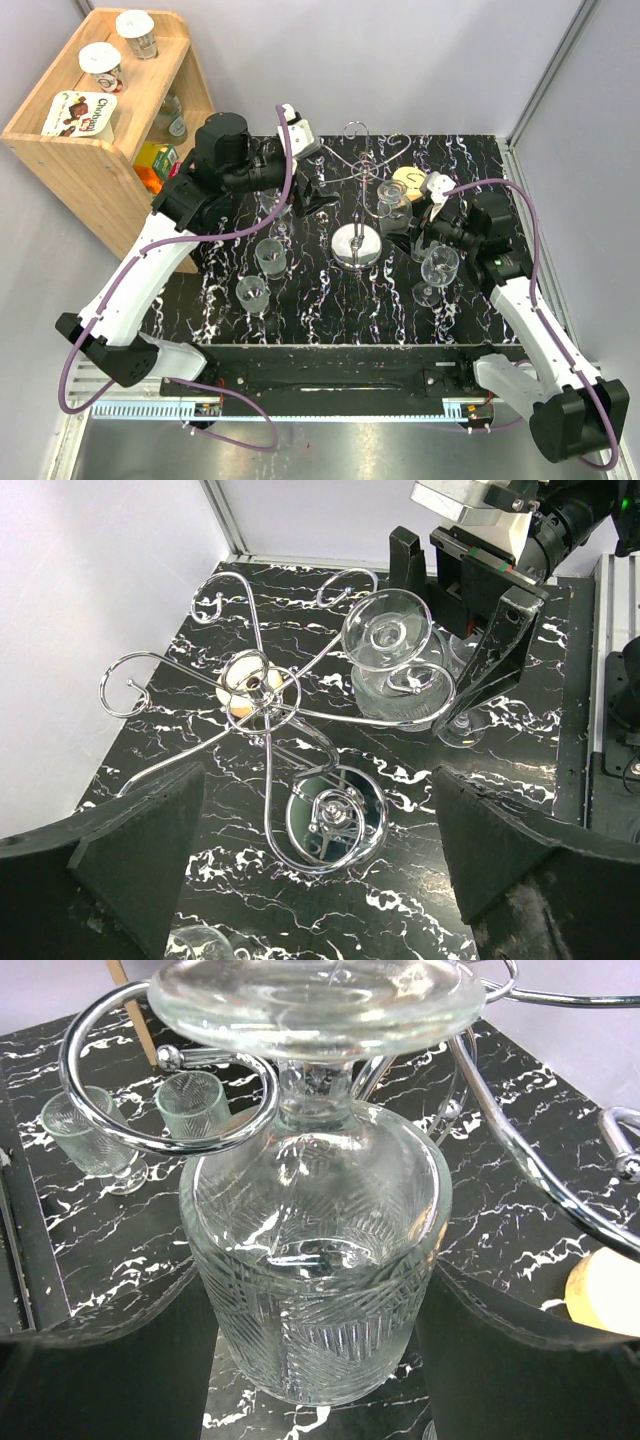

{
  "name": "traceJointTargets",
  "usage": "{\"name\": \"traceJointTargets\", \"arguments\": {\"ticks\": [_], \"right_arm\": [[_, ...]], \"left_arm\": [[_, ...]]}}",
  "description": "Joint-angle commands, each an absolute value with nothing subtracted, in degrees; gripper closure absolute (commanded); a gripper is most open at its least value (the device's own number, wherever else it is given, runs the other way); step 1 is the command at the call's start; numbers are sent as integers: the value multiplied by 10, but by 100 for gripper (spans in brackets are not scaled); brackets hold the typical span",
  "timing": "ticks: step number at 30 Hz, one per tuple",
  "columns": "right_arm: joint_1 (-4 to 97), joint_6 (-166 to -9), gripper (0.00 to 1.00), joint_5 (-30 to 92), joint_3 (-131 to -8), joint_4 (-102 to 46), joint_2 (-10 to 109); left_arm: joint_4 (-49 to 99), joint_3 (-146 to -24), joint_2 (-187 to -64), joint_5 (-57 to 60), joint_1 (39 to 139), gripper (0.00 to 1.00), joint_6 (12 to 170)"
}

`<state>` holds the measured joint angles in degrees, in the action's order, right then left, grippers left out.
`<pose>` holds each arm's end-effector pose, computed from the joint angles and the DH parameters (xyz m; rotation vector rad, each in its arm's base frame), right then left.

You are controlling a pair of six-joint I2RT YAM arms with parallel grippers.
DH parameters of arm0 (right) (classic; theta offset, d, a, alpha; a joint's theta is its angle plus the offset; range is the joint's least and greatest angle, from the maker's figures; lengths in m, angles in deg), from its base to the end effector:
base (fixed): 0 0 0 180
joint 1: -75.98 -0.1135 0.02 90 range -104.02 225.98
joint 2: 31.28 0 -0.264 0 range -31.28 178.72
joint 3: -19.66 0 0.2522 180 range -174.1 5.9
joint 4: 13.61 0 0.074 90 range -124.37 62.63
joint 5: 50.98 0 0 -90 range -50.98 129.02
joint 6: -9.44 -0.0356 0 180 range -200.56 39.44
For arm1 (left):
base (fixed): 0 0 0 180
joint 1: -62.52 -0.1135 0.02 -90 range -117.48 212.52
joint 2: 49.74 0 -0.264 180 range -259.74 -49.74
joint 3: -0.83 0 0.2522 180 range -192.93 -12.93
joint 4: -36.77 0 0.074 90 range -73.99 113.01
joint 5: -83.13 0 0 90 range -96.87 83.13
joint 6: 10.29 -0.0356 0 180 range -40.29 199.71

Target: Place the wine glass upside down on the wine glass rack

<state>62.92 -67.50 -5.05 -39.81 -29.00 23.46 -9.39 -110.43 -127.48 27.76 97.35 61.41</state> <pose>0.2056 0.0731 0.3314 -0.9177 1.4909 0.6717 0.2142 -0.1737 0.4881 1.1792 1.3768 -0.7450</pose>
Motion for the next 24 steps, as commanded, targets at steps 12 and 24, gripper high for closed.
{"name": "traceJointTargets", "arguments": {"ticks": [12,24], "right_arm": [[618,-734,100,-120,-387,-131,259],[606,-751,100,-131,-359,-76,267]], "left_arm": [[-60,-1112,-1277,264,970,1,602],[-60,-1116,-1287,264,970,1,601]]}}
